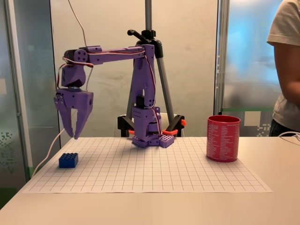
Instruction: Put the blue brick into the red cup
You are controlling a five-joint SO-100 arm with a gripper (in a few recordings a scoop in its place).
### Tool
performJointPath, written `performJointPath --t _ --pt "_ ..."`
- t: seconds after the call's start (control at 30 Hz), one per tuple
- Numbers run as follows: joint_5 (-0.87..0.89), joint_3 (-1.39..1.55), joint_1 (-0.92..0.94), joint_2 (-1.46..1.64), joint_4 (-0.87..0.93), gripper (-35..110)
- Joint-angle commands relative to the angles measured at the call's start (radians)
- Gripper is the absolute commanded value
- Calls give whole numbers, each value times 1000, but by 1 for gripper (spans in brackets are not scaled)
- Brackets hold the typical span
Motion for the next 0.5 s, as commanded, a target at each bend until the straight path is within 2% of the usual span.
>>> performJointPath --t 0.0,0.3,0.4,0.47 --pt "15 -9 26 89 37 0" --pt "26 38 -6 107 23 0" --pt "-55 80 -9 110 -25 1" --pt "-104 86 -21 110 -18 15"
